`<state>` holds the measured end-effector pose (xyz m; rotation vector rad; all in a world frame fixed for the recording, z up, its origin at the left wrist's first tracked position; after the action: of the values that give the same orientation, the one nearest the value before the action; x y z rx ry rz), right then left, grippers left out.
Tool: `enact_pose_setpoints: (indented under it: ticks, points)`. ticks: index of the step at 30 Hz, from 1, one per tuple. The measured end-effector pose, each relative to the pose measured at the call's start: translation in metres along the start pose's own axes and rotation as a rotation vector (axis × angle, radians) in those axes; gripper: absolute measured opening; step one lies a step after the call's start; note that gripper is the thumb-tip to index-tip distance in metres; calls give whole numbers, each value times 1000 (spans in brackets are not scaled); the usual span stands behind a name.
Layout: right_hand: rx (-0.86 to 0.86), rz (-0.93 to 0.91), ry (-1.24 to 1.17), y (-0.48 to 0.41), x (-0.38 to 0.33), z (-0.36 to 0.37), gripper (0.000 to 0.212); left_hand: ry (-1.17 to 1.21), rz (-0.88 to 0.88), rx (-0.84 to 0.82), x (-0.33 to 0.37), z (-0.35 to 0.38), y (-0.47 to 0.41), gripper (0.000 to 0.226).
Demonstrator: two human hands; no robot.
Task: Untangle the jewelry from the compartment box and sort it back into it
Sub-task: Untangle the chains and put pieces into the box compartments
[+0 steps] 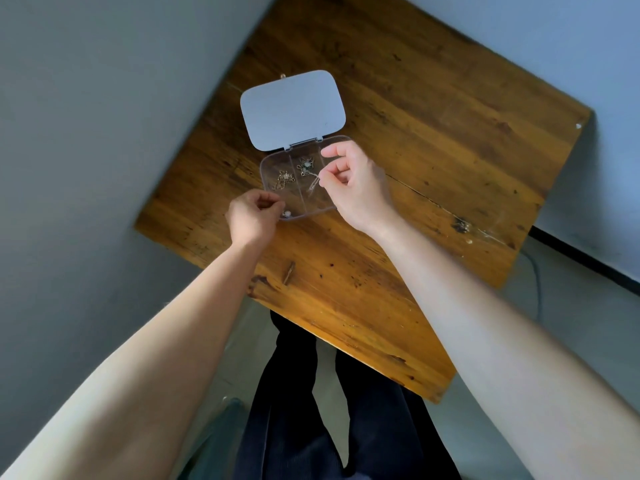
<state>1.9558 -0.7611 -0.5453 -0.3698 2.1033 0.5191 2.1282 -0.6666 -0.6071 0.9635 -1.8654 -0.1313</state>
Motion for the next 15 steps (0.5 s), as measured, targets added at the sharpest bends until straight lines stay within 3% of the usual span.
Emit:
enact_pose_setpoints:
  ticks: [10, 15]
  points:
    - [-152, 163, 225, -14, 37, 31, 24, -54, 59, -31, -4, 2, -1, 7]
    - [-140, 152, 165, -24, 20, 39, 24, -74, 74, -41, -6, 2, -4, 6]
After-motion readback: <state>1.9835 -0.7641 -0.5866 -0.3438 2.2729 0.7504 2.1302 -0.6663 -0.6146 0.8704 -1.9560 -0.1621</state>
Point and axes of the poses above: each hand's wrist, its own y-axis away from the middle knuckle, its own z-axis out of the palm, x = y × z, the point moved 4 cm from there along -y, towards the middle knuckle, and after that the axes turned 6 degrees about -x, right-handed, at the moved point
